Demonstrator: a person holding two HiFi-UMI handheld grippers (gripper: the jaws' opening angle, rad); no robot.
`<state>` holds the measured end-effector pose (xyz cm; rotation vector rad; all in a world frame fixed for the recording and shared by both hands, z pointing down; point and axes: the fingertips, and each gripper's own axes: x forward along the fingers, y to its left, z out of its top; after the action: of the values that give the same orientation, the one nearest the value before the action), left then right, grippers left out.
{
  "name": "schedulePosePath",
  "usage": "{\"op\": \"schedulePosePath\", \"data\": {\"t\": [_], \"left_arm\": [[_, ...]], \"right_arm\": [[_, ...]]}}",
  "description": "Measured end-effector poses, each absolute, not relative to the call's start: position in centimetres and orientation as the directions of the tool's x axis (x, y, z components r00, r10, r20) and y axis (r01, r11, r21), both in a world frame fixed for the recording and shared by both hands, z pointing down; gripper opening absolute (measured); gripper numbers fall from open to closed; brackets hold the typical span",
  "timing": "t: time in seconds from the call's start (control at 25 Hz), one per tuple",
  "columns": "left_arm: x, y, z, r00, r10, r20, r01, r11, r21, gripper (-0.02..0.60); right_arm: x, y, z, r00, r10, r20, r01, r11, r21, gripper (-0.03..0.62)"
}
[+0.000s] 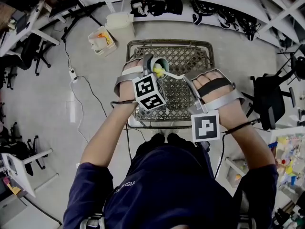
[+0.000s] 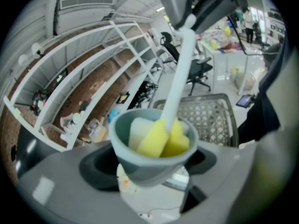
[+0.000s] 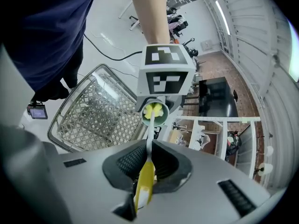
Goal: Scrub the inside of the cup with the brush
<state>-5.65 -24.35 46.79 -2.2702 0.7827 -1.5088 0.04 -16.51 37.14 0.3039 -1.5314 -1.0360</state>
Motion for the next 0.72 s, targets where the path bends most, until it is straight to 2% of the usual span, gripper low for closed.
{"op": "schedulePosePath", "data": {"t": [0.24, 0.44, 0.72], "left_arm": [[-5.6, -23.6, 47.2, 0.292, -0.589, 0.754, -0.257, -0.807, -0.531, 0.387], [-5.4, -23.4, 46.5, 0.304, -0.594, 0.745, -0.254, -0.804, -0.538, 0.387], [-6.4, -23.9, 46.8, 0.288, -0.590, 0.754, -0.262, -0.806, -0.531, 0.387]], "right_arm": [[-0.9, -17.1, 36.1, -0.263, -0.721, 0.641, 0.415, 0.516, 0.750, 0.031], [0.5, -18.5, 36.5, -0.251, -0.712, 0.656, 0.361, 0.561, 0.745, 0.031], [-0.3, -16.1, 37.3, -0.279, -0.694, 0.664, 0.353, 0.569, 0.743, 0.031]]}}
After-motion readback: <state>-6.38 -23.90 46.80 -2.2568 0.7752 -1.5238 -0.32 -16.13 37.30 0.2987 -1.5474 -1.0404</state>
